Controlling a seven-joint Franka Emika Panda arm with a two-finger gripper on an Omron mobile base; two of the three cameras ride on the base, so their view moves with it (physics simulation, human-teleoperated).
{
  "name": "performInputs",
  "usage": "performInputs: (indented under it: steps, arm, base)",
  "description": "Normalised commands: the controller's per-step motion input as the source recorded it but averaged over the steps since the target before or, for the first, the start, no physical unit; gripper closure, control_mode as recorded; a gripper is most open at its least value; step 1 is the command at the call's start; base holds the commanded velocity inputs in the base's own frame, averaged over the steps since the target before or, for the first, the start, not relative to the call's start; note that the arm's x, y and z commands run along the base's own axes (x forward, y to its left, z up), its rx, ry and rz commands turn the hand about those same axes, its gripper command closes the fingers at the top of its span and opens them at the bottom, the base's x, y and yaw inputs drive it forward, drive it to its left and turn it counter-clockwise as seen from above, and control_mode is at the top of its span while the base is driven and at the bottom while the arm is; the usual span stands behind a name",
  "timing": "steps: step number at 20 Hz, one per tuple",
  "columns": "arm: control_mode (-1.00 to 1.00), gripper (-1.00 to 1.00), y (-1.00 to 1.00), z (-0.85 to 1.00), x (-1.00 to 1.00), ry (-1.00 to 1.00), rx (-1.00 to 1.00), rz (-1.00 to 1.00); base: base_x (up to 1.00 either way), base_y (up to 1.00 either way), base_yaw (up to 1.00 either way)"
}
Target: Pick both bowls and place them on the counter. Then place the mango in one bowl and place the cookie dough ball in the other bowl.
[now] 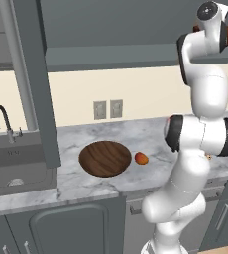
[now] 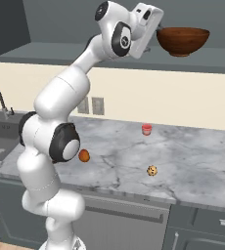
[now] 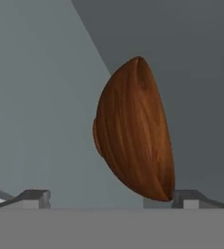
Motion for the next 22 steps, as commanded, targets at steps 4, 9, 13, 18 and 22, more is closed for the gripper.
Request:
performInputs:
  steps: [4,9,13,18,22]
  arm:
    - [-1.00,-1.00,-0.20,-0.01,0.26,0.00,0.00,0.04]
    - [-1.00,-1.00,-0.15,-0.11,0.22,0.02,0.00,0.03]
    - [-1.00,-1.00,-0.14,-0.10,0.26,0.03,0.00,0.03]
    - [-1.00,-1.00,-0.06,-0.10,0.17,0.02,0.00,0.04]
    - [-1.00,-1.00,-0.09,-0.03,0.15,0.00,0.00,0.03]
  base:
    - [0.00,0.00,0.00]
    - [0.00,0.00,0.00]
    - [0.00,0.00,0.00]
    - [0.00,0.00,0.00]
    - [0.00,0.00,0.00]
